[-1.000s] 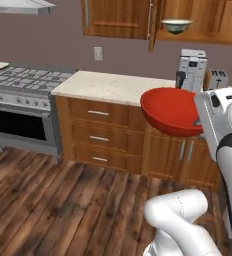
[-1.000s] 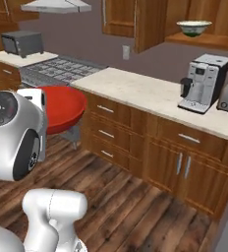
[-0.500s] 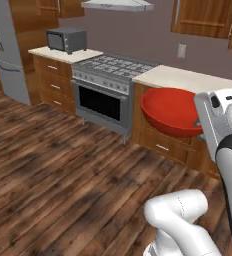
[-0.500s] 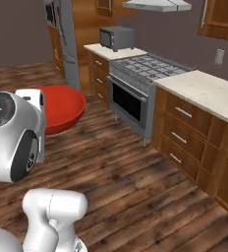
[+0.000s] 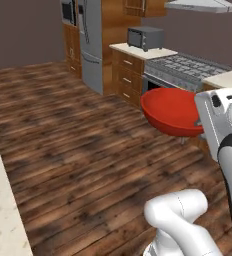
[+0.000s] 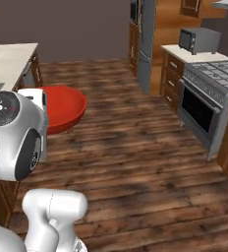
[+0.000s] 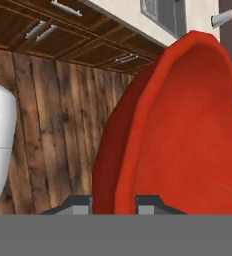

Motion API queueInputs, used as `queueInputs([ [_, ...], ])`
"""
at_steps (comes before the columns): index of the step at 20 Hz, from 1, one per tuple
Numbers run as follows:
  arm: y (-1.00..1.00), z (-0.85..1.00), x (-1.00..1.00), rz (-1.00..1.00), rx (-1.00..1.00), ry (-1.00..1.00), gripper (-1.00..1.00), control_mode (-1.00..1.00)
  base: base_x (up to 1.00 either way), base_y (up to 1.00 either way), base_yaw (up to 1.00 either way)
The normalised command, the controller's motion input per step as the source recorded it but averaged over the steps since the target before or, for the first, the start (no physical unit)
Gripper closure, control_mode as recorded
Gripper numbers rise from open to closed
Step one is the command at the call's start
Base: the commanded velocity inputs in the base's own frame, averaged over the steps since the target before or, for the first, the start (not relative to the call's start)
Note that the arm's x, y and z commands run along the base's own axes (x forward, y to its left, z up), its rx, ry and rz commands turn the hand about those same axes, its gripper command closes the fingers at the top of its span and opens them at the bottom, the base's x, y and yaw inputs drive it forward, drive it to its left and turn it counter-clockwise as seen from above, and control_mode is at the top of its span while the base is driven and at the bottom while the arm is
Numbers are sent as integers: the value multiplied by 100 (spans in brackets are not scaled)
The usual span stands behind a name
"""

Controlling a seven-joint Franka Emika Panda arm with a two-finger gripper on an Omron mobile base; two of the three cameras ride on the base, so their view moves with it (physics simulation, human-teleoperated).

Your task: Pick up the bowls from the cabinet and place each bowl in front of a stool on the dining counter.

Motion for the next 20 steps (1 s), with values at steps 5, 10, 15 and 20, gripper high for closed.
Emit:
queueInputs([
  [5,0,0,0,0,0,0,100,100,-81,60,34],
  [10,0,0,0,0,0,0,100,100,-99,34,17],
  [15,0,0,0,0,0,0,100,100,-87,45,17],
  [20,0,0,0,0,0,0,100,100,-100,14,5],
])
